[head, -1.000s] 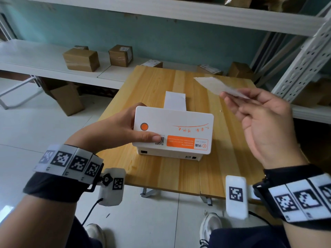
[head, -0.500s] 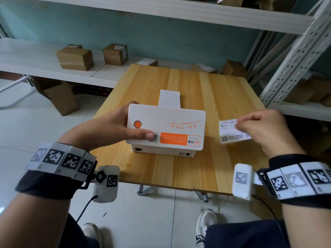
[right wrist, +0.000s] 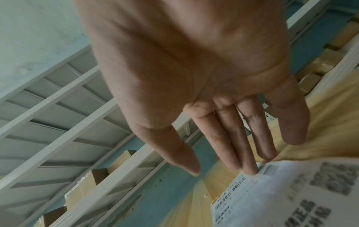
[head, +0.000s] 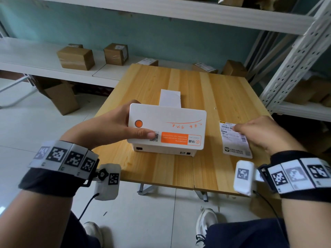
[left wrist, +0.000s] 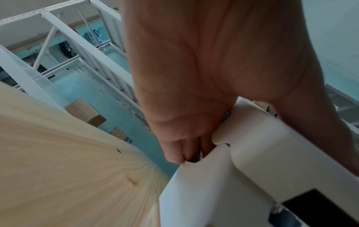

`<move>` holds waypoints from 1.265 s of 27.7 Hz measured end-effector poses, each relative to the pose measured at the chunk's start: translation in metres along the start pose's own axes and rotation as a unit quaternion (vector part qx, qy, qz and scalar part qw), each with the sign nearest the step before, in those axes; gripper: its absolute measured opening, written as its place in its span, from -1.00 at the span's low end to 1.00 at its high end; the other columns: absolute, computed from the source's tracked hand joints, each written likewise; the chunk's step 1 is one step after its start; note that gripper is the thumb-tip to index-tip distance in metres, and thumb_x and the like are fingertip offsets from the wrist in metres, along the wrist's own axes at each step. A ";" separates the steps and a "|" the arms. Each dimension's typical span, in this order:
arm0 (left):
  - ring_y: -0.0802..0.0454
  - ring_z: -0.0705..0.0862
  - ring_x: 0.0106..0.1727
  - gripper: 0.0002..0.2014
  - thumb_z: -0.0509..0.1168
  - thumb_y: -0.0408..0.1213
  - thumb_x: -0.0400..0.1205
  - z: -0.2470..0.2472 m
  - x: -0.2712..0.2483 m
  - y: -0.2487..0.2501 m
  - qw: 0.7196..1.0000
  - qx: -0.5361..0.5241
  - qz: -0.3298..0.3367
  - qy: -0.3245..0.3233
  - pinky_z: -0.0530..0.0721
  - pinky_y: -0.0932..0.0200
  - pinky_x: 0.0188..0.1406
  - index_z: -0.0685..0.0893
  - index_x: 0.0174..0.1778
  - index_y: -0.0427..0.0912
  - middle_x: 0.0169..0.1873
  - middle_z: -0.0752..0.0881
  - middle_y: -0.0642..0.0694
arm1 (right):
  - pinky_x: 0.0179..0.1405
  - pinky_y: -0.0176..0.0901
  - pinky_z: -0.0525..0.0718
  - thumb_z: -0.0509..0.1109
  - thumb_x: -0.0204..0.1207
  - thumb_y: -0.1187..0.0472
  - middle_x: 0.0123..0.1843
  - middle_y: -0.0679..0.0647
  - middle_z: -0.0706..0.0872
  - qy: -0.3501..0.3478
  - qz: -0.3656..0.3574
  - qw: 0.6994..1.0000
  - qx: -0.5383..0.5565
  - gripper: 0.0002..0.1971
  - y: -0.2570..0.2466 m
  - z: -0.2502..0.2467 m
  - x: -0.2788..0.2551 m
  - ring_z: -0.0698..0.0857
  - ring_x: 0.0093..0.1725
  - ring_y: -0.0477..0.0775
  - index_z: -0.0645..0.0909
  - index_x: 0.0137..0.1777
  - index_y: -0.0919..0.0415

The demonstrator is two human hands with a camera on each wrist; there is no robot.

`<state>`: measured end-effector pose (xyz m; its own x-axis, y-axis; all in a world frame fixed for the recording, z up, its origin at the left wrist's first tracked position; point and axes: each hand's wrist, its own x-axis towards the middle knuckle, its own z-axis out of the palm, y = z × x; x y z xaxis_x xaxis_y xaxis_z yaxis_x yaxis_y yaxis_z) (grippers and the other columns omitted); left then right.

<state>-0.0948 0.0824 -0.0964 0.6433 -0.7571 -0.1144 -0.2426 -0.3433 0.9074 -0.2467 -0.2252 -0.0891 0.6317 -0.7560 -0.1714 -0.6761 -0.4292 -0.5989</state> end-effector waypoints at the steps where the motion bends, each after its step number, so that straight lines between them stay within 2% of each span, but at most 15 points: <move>1: 0.07 0.85 0.15 -0.30 0.61 0.01 0.23 0.001 0.000 0.000 1.000 -0.001 0.000 0.002 0.86 0.10 0.01 0.55 0.26 -0.06 0.09 0.87 0.01 | -0.13 -0.06 0.62 0.43 0.52 0.09 -0.22 0.16 0.79 -0.003 0.000 1.000 -0.007 -0.79 0.000 0.000 0.000 0.72 -0.24 0.14 0.76 -0.16 0.24; 4: 0.08 0.84 0.15 -0.33 0.59 -0.04 0.25 0.002 -0.001 0.001 1.000 -0.006 -0.002 0.003 0.86 0.11 0.00 0.54 0.26 -0.06 0.10 0.86 0.00 | 0.03 0.05 0.64 0.42 0.51 0.10 -0.11 0.18 0.80 0.007 -0.026 0.999 -0.019 -0.78 0.000 0.000 0.000 0.72 -0.15 0.15 0.77 -0.09 0.27; 6: 0.08 0.84 0.14 -0.29 0.59 -0.01 0.22 0.001 -0.002 0.001 1.000 -0.002 0.000 0.001 0.86 0.10 -0.01 0.53 0.27 -0.05 0.09 0.85 0.01 | 0.00 -0.04 0.57 0.43 0.53 0.14 -0.01 0.07 0.79 0.049 -0.088 0.995 -0.012 -0.85 -0.004 -0.002 -0.004 0.70 -0.04 0.09 0.77 0.01 0.14; 8: 0.08 0.84 0.14 -0.28 0.59 0.01 0.20 0.002 -0.002 0.001 1.000 0.003 0.000 0.001 0.86 0.09 -0.01 0.52 0.27 -0.05 0.08 0.85 0.01 | 0.09 -0.09 0.57 0.42 0.57 0.15 0.06 -0.04 0.76 0.067 -0.184 0.980 0.021 -0.80 -0.011 -0.002 -0.011 0.72 0.09 0.00 0.73 0.16 0.04; 10: 0.04 0.84 0.15 -0.30 0.60 0.02 0.21 0.001 -0.003 0.002 1.000 0.015 0.000 0.004 0.87 0.05 0.01 0.52 0.25 -0.04 0.09 0.84 -0.01 | 0.20 -0.07 0.62 0.38 0.60 0.02 0.12 -0.14 0.76 -0.009 -0.255 0.964 0.072 -0.75 -0.022 0.003 -0.023 0.74 0.14 -0.12 0.67 0.25 -0.07; 12: 0.01 0.83 0.16 -0.30 0.64 0.13 0.20 -0.001 -0.005 0.003 0.999 0.038 0.007 0.022 0.87 -0.02 0.04 0.56 0.19 -0.01 0.10 0.83 -0.02 | 0.19 -0.12 0.64 0.25 0.65 -0.09 0.16 -0.22 0.75 -0.114 -0.280 0.950 0.079 -0.71 -0.031 0.012 -0.037 0.71 0.15 -0.25 0.62 0.31 -0.16; 13: 0.02 0.82 0.17 -0.27 0.65 0.21 0.15 -0.003 -0.006 0.004 0.998 0.055 0.013 0.031 0.86 -0.04 0.06 0.58 0.16 0.00 0.09 0.83 -0.02 | 0.14 -0.23 0.64 0.18 0.69 -0.07 0.13 -0.25 0.77 -0.141 -0.291 0.943 0.076 -0.72 -0.034 0.016 -0.043 0.70 0.12 -0.33 0.62 0.29 -0.15; 15: 0.03 0.81 0.17 -0.20 0.62 0.34 0.03 -0.005 -0.008 0.008 0.995 0.088 0.020 0.042 0.86 -0.08 0.06 0.62 0.11 0.00 0.08 0.82 -0.02 | -0.01 -0.42 0.60 0.09 0.75 0.01 0.01 -0.24 0.81 -0.137 -0.317 0.934 0.096 -0.71 -0.040 0.020 -0.053 0.70 0.06 -0.39 0.67 0.17 -0.07; 19: 0.05 0.82 0.14 -0.32 0.65 0.22 0.18 -0.002 -0.007 0.010 0.993 0.105 0.025 0.044 0.85 -0.09 0.06 0.63 0.10 -0.04 0.06 0.83 -0.02 | 0.06 -0.24 0.65 0.20 0.64 -0.15 -0.02 -0.11 0.84 -0.141 -0.329 0.924 0.131 -0.64 -0.044 0.022 -0.057 0.76 0.07 -0.21 0.69 0.12 0.07; 22: 0.06 0.84 0.06 -0.48 0.61 0.06 0.39 -0.003 -0.008 0.011 0.996 0.076 0.027 0.038 0.84 -0.03 0.04 0.66 0.10 -0.16 -0.01 0.86 -0.07 | 0.05 -0.22 0.76 0.46 0.47 -0.10 0.07 -0.21 0.81 -0.197 -0.312 0.925 0.094 -0.64 -0.043 0.025 -0.056 0.75 0.08 -0.30 0.56 0.24 -0.11; 24: 0.11 0.83 0.07 -0.53 0.49 0.13 0.44 -0.008 -0.009 0.010 0.997 0.063 0.028 0.023 0.76 0.06 0.09 0.69 0.09 -0.16 -0.01 0.87 -0.07 | 0.11 -0.22 0.74 0.57 0.39 -0.02 0.10 -0.23 0.76 -0.200 -0.318 0.925 0.059 -0.51 -0.042 0.027 -0.056 0.69 0.15 -0.33 0.46 0.26 -0.16; 26: 0.16 0.80 0.19 -0.34 0.32 0.43 0.41 -0.014 -0.011 0.010 0.999 0.043 0.022 0.004 0.63 0.08 0.31 0.73 0.12 -0.08 0.10 0.85 -0.02 | 0.14 -0.19 0.74 0.63 0.34 0.02 0.10 -0.22 0.72 -0.199 -0.324 0.923 0.053 -0.45 -0.042 0.027 -0.056 0.66 0.17 -0.32 0.41 0.24 -0.15; 28: 0.16 0.77 0.29 -0.08 0.19 0.67 0.23 -0.022 -0.009 0.007 1.000 0.004 -0.006 -0.002 0.55 0.05 0.44 0.73 0.22 -0.01 0.22 0.83 0.06 | 0.12 -0.15 0.77 0.65 0.31 0.03 0.10 -0.22 0.69 -0.202 -0.336 0.918 0.057 -0.43 -0.041 0.027 -0.056 0.65 0.17 -0.30 0.40 0.20 -0.13; 32: -0.05 0.78 0.29 -0.03 0.18 0.68 0.20 -0.039 -0.002 -0.002 0.997 -0.046 -0.049 0.037 0.50 -0.23 0.53 0.72 0.25 -0.04 0.23 0.84 -0.02 | 0.06 -0.14 0.80 0.65 0.33 0.06 0.13 -0.25 0.62 -0.210 -0.348 0.912 0.048 -0.42 -0.040 0.030 -0.059 0.65 0.20 -0.20 0.34 0.19 -0.14; 35: 0.02 0.85 0.18 0.05 0.23 0.73 0.03 -0.047 -0.001 -0.010 0.995 -0.041 -0.075 0.055 0.53 -0.19 0.51 0.70 0.25 0.02 0.16 0.86 0.01 | 0.04 -0.15 0.81 0.64 0.34 0.06 0.15 -0.23 0.61 -0.209 -0.348 0.913 0.042 -0.40 -0.039 0.031 -0.060 0.66 0.18 -0.16 0.30 0.21 -0.17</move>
<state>-0.0590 0.1127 -0.0860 0.7444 -0.6341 -0.2094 -0.0808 -0.3968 0.9143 -0.2470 -0.1477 -0.0795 0.9986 -0.0520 0.0006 -0.0351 -0.6812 -0.7312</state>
